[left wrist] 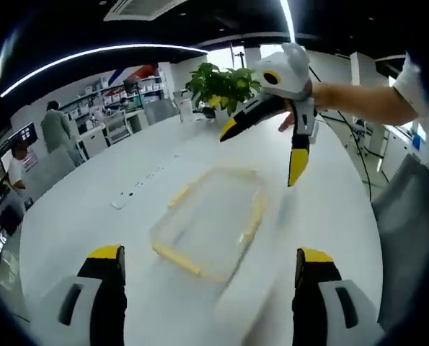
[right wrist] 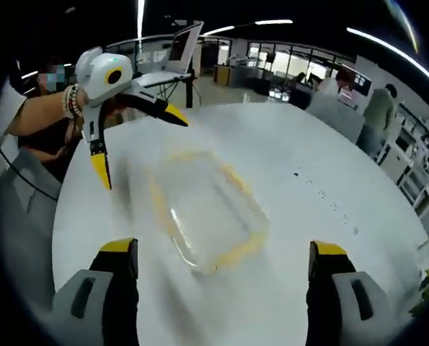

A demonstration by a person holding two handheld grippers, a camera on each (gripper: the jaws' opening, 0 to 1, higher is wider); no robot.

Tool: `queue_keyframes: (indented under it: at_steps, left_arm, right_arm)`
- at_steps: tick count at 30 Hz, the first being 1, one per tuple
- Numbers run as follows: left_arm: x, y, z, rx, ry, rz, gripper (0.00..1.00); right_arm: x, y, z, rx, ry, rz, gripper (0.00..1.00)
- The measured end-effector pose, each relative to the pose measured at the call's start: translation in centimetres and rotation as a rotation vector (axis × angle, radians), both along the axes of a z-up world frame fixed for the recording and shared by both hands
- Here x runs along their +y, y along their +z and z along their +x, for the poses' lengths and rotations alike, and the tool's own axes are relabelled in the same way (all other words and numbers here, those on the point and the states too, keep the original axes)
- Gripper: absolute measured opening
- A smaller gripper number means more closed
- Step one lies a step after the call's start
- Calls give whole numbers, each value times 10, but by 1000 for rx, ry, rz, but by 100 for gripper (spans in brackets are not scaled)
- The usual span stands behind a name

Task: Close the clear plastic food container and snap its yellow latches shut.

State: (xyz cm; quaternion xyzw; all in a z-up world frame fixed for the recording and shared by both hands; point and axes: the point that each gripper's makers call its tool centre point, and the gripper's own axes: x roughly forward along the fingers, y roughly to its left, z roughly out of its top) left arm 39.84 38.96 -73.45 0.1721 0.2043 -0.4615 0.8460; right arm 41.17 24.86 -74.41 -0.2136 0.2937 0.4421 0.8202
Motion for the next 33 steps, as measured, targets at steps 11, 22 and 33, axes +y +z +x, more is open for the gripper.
queue_keyframes:
  at_steps: [11,22,33]
  left_arm:
    - [8,44,-56,-28,-13,-137,95]
    - [48,61,-92,-74,116,-215,97]
    - [84,61,-136,-63,251,-322,93]
  right_arm:
    - [0,40,-38,-144,-2,-21,96]
    - [-10,50,-77,-194,-177,125,94]
    - [-28,66,-125,-276,-366,293,89]
